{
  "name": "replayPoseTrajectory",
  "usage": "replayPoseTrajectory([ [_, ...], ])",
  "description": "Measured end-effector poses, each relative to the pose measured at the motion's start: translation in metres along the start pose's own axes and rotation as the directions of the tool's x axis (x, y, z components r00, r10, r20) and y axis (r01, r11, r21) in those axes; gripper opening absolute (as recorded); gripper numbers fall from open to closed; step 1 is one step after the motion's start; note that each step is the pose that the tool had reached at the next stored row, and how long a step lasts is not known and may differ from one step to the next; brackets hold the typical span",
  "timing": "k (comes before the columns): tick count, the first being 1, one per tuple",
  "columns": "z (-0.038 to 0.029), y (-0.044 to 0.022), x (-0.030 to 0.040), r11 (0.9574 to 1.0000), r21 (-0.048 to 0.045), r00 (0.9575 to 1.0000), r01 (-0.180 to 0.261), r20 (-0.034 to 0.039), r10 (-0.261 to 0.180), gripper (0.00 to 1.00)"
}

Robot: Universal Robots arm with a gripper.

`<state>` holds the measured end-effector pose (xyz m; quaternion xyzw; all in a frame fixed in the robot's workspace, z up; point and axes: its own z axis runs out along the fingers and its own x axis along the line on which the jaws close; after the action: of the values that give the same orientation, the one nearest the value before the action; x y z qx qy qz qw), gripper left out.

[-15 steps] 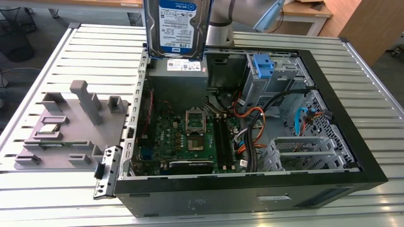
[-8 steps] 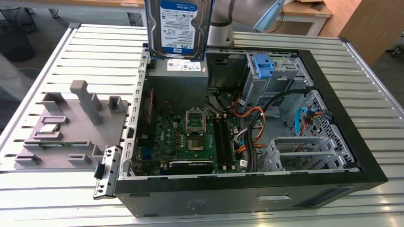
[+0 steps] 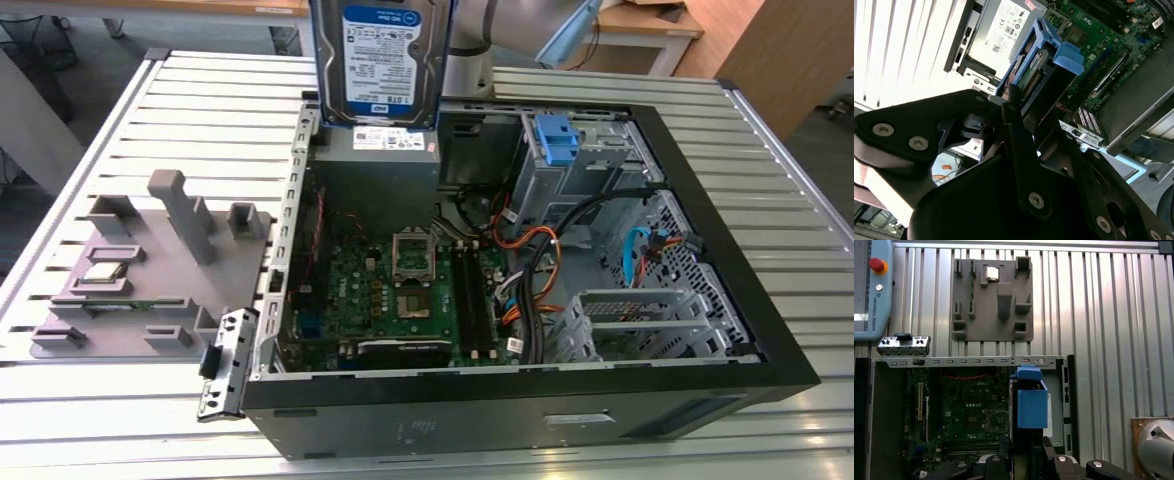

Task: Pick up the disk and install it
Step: 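Pick up the disk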

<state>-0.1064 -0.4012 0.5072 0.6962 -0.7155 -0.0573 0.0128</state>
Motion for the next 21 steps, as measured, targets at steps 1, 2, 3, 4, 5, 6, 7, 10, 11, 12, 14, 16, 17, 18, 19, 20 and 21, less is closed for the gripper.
replayPoseTrajectory([
  [1,0.0,0.0,0.0001,1.0,0.0001,1.0,0.0,-0.0005,0.0,0.35],
  [2,-0.0001,0.0,0.0002,1.0,0.0001,1.0,0.0,-0.0009,0.0,0.35],
  [3,-0.0001,0.0001,0.0004,1.0,0.0003,1.0,0.0,-0.0009,0.0,0.35],
  [4,0.0,0.0,0.0007,1.0,0.0004,1.0,0.0,-0.001,0.0,0.35],
  [5,0.0,0.0,0.001,1.0,0.0005,1.0,0.0,-0.0011,0.0,0.35],
  [6,-0.0001,0.0,0.0013,1.0,0.0004,1.0,0.0,-0.0015,0.0,0.35],
  [7,-0.0001,0.0,0.0018,1.0,0.0005,1.0,0.0,-0.0018,0.0,0.35],
  [10,-0.0001,-0.0001,0.0034,1.0,0.0006,1.0,0.0,-0.0025,0.0,0.35],
  [11,-0.0002,-0.0001,0.004,1.0,0.0006,1.0,0.0,-0.0027,0.0,0.35],
  [12,-0.0002,-0.0001,0.0048,1.0,0.0006,1.0,0.0,-0.0029,0.0,0.35],
  [14,-0.0003,-0.0002,0.0064,1.0,0.0006,1.0,0.0,-0.0032,0.0,0.35],
  [16,-0.0003,-0.0002,0.0081,1.0,0.0007,1.0,0.0,-0.0033,0.0,0.35],
  [17,-0.0003,-0.0002,0.0089,1.0,0.0006,1.0,0.0,-0.0034,0.0,0.35],
  [18,-0.0003,-0.0003,0.0098,1.0,0.0006,1.0,0.0,-0.0034,0.0,0.35],
  [19,-0.0004,-0.0003,0.0106,1.0,0.0007,1.0,0.0,-0.0036,0.0,0.35],
  [20,-0.0004,-0.0003,0.0112,1.0,0.0007,1.0,0.0,-0.0037,0.0,0.35],
  [21,-0.0004,-0.0005,0.0118,1.0,0.0007,1.0,0.0,-0.0039,0.0,0.35],
])
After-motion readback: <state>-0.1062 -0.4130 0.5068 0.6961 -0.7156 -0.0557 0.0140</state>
